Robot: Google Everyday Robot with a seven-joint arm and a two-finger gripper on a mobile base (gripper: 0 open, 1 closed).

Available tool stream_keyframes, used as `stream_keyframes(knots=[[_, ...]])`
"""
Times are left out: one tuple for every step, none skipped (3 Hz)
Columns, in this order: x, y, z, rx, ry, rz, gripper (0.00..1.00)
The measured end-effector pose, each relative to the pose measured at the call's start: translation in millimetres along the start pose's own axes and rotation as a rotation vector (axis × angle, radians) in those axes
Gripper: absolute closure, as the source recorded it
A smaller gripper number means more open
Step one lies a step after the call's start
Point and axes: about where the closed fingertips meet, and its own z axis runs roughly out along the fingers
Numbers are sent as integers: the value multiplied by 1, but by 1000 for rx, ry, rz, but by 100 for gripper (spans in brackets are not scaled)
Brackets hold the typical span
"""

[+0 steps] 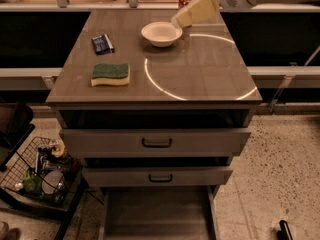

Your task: Place rxbar blueberry into bottom drawer

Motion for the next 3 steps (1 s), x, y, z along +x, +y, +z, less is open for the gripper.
stream_keyframes(knots=[[-19,-16,0,66,-64,-3,0],[-19,-16,0,66,-64,-3,0],[-25,-8,15,62,-55,8,0]])
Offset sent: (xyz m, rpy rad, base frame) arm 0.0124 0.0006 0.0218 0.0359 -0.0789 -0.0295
